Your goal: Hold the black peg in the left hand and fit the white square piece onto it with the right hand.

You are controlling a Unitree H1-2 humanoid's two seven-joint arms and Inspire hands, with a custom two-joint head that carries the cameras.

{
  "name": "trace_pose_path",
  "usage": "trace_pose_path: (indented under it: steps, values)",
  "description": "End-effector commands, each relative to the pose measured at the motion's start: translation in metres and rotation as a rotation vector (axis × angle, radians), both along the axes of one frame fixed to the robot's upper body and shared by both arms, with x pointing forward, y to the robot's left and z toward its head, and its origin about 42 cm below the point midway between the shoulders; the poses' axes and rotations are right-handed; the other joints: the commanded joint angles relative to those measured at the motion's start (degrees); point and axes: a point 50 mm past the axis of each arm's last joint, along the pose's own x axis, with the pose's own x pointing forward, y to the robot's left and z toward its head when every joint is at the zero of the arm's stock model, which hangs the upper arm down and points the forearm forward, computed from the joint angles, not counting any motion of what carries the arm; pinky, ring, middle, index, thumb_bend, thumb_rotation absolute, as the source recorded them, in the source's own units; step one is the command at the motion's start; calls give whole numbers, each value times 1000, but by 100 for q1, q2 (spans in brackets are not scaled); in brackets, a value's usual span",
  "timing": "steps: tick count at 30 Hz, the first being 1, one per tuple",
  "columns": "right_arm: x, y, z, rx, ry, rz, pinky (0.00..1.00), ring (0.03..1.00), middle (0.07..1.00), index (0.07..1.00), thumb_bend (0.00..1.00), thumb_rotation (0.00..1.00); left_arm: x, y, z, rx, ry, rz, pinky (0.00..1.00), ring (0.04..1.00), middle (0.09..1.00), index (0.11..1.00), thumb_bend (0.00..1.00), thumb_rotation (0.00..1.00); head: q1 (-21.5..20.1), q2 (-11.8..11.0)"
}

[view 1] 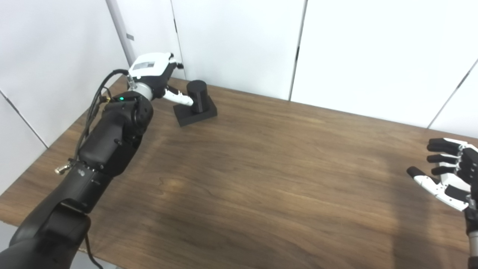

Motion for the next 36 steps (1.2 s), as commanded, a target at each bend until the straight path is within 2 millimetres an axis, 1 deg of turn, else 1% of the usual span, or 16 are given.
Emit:
trace_pose_path:
  steps: [1, 5, 9, 16, 21, 23, 27, 34, 36]
  values:
    - [2, 2, 20, -17, -92, 12, 461, 593, 650, 628, 498, 0, 12, 10, 37, 30, -85, 21, 881, 1000, 995, 849, 1000, 495, 4, 8]
    - [0, 4, 20, -22, -76, 13, 483, 614, 662, 640, 487, 0, 18, 16, 29, 19, -53, 45, 902, 1000, 1000, 856, 1000, 506, -12, 24]
    - [1, 4, 18, -26, -82, 11, 477, 611, 659, 637, 500, 0, 22, 23, 16, 3, -31, 68, 900, 1000, 999, 861, 1000, 496, -20, 30]
    - [1, 4, 20, -17, -78, 10, 489, 621, 669, 648, 491, 0, 26, 28, 5, 6, -9, 86, 885, 1000, 987, 844, 1000, 503, -33, 74]
    - [1, 3, 20, -17, -83, 8, 467, 601, 659, 641, 488, 0, 31, 28, -1, 18, 7, 97, 885, 1000, 987, 833, 1000, 493, -54, 84]
    - [1, 4, 20, -25, -87, 5, 454, 590, 652, 635, 490, 0, 33, 28, -4, 24, 24, 99, 899, 1000, 990, 834, 1000, 500, -65, 88]
    - [0, 3, 21, -28, -85, 2, 458, 592, 656, 636, 486, 0, 34, 27, -11, 28, 52, 98, 919, 1000, 993, 844, 1000, 521, -94, 109]
    - [-2, 3, 20, -20, -76, 9, 456, 587, 650, 638, 484, 0, 39, 20, -26, 20, 84, 92, 897, 1000, 990, 853, 1000, 525, -99, 136]
    - [-3, 4, 20, -22, -67, 5, 462, 593, 657, 644, 479, 0, 41, 17, -29, 12, 95, 91, 907, 1000, 993, 857, 1000, 532, -123, 153]
